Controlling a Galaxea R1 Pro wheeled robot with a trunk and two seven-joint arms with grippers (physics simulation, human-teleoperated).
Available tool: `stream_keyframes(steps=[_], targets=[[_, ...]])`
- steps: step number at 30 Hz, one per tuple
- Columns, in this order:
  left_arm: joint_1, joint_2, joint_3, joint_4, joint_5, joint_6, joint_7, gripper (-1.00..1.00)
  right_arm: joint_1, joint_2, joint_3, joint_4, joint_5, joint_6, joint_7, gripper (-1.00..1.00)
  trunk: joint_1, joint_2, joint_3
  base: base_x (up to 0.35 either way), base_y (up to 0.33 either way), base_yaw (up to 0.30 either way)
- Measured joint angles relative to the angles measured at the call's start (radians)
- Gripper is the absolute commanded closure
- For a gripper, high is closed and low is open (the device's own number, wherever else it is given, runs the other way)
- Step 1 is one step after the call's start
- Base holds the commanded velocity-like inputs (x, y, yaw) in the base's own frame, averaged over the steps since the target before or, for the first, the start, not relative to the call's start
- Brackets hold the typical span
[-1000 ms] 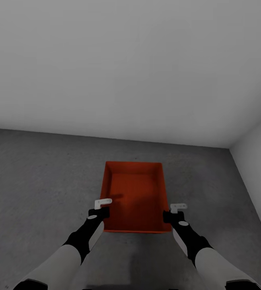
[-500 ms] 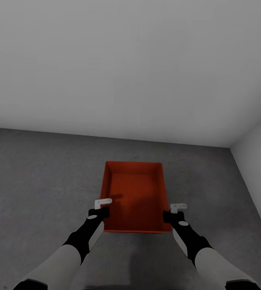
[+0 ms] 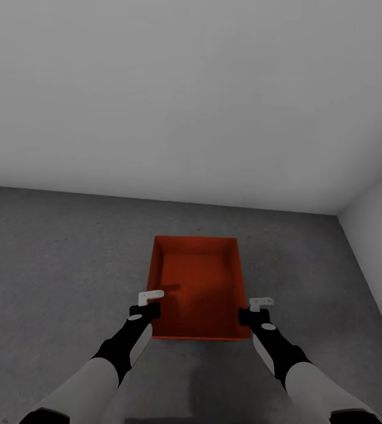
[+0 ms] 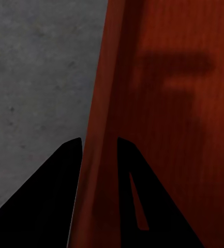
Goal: Move the two storage containers from the living room to the garage. In the garage, place one container on the floor and stack the other container on top of it (either order is fine).
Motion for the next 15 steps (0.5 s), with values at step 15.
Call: stream_keyframes(steps=[15], targets=[[0.000, 0.000, 0.007, -0.002, -0.009, 0.000, -0.005, 1.00, 0.000, 0.002, -0.004, -0.003, 0.005, 0.000, -0.001, 1.00, 0.027, -0.049, -0.022, 0.000, 0.000, 0.000]])
